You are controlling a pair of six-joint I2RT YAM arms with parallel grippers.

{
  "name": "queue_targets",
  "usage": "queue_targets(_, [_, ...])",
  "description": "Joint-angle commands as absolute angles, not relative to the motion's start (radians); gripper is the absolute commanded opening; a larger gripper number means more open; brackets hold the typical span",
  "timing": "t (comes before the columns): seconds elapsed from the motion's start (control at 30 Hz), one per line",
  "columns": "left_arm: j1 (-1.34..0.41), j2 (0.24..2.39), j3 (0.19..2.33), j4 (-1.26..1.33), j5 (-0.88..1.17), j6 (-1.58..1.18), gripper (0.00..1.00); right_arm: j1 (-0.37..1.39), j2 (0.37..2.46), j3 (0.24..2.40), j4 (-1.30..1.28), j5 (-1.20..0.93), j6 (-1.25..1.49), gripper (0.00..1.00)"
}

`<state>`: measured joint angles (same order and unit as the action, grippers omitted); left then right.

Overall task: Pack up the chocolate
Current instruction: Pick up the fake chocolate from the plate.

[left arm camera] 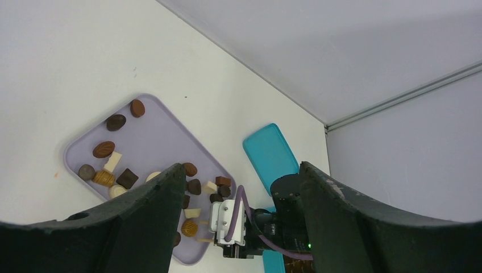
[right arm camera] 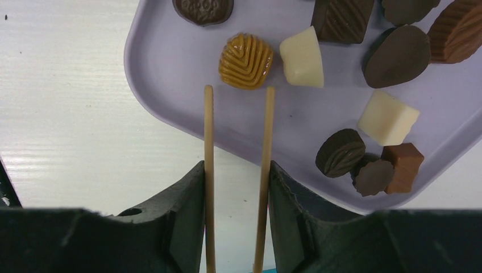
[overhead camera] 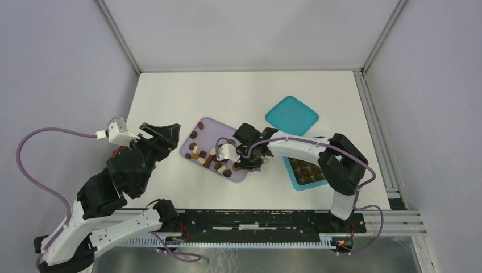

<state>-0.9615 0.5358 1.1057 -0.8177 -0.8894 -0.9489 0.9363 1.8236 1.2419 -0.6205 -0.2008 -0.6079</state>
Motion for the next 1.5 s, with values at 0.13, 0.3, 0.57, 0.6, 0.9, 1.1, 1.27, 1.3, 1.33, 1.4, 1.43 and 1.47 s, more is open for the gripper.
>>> queue_targets(0.13, [-0.962,0.538,1.101,-0.808,-0.933,-0.979,0.79,0.954,1.869,1.345,-0.646,-0.163,-0.596,0.45])
queue_targets(0.3, [-0.963,0.536,1.099,-0.809,-0.933,-0.980,0.78,0.971,1.891,1.364,-0.663,-0.154,-0.594,0.46])
queue_targets(0.57, [-0.963,0.525,1.091,-0.810,-0.936,-0.985,0.78,0.987,1.901,1.376,-0.675,-0.126,-0.591,0.46])
queue_targets(0.6, [-0.963,0.526,1.089,-0.809,-0.935,-0.987,0.78,0.988,1.909,1.385,-0.679,-0.121,-0.591,0.46])
queue_targets(0.9, [-0.963,0.522,1.088,-0.809,-0.929,-0.992,0.78,1.001,1.941,1.414,-0.692,-0.096,-0.591,0.46])
queue_targets(1.1, [-0.963,0.529,1.088,-0.806,-0.927,-0.996,0.78,1.003,1.937,1.410,-0.691,-0.092,-0.593,0.43])
queue_targets(1.27, [-0.962,0.532,1.085,-0.800,-0.919,-0.996,0.78,1.002,1.905,1.403,-0.688,-0.097,-0.591,0.30])
queue_targets(1.3, [-0.963,0.532,1.083,-0.797,-0.918,-0.996,0.78,1.002,1.898,1.398,-0.685,-0.100,-0.591,0.27])
queue_targets(1.33, [-0.963,0.532,1.081,-0.794,-0.915,-0.996,0.78,1.002,1.890,1.395,-0.684,-0.102,-0.592,0.25])
queue_targets(1.4, [-0.964,0.533,1.074,-0.785,-0.910,-0.996,0.78,1.000,1.874,1.388,-0.681,-0.107,-0.591,0.23])
queue_targets(1.43, [-0.963,0.533,1.072,-0.780,-0.908,-0.997,0.78,0.999,1.866,1.384,-0.681,-0.110,-0.591,0.22])
queue_targets(1.47, [-0.963,0.535,1.068,-0.775,-0.905,-0.997,0.78,0.997,1.859,1.381,-0.679,-0.113,-0.591,0.21])
